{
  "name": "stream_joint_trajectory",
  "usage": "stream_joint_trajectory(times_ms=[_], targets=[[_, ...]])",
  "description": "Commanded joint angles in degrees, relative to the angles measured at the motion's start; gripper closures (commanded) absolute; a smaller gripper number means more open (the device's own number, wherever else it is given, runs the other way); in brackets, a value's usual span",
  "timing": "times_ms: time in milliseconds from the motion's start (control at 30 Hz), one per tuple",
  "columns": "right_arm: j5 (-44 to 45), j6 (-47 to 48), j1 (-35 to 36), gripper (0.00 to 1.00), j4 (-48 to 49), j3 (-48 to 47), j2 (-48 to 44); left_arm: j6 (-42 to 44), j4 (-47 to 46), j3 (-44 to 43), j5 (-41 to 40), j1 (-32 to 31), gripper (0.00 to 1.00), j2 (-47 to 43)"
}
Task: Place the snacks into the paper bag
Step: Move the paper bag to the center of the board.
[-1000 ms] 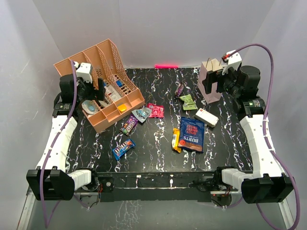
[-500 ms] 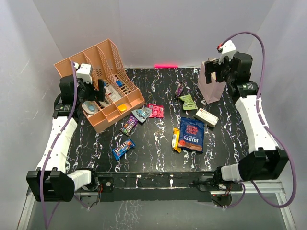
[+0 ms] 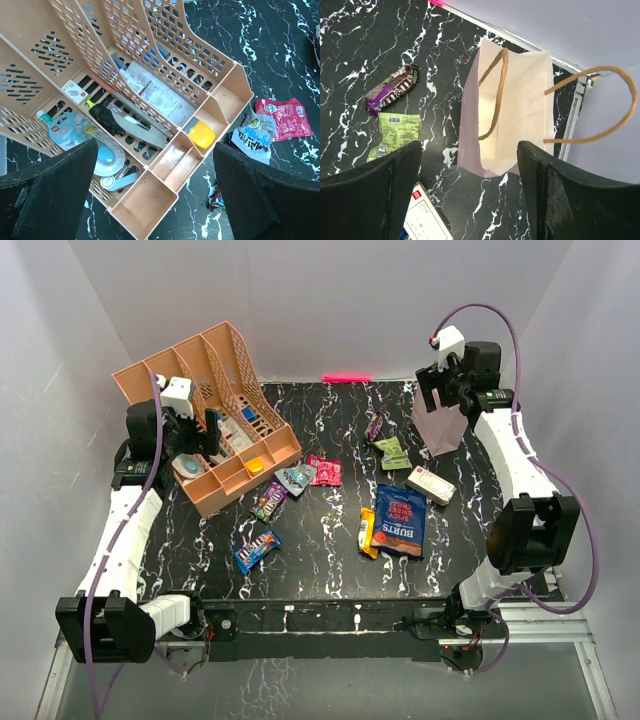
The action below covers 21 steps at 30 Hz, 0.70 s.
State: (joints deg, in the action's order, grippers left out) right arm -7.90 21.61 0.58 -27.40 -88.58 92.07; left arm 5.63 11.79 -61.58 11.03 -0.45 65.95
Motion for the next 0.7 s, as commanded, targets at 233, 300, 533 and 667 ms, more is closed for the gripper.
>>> stream_joint_trajectory(times_ms=[233, 300, 533, 667], targets=[[-2.52, 4.51, -3.27, 0.32, -0.11, -6.13, 5.47, 1.18, -1.68, 0.75, 0.57, 0.36, 0.02, -2.22], [-3.67, 4.93, -3.55, 0.34, -0.12, -5.92, 6.01, 1.26, -1.68, 0.92, 0.53, 0.36, 0.02, -2.22], [-7.65, 6.98, -3.91, 0.4, -1.27, -6.66, 7.59, 1.37, -1.86, 1.07, 0.49, 0.33, 0.02, -2.07], [-9.22, 7.05, -3.87, 0.47, -2.72, -7.99, 10.23, 1.53, -1.92, 1.28, 0.4, 0.28, 0.02, -2.12]])
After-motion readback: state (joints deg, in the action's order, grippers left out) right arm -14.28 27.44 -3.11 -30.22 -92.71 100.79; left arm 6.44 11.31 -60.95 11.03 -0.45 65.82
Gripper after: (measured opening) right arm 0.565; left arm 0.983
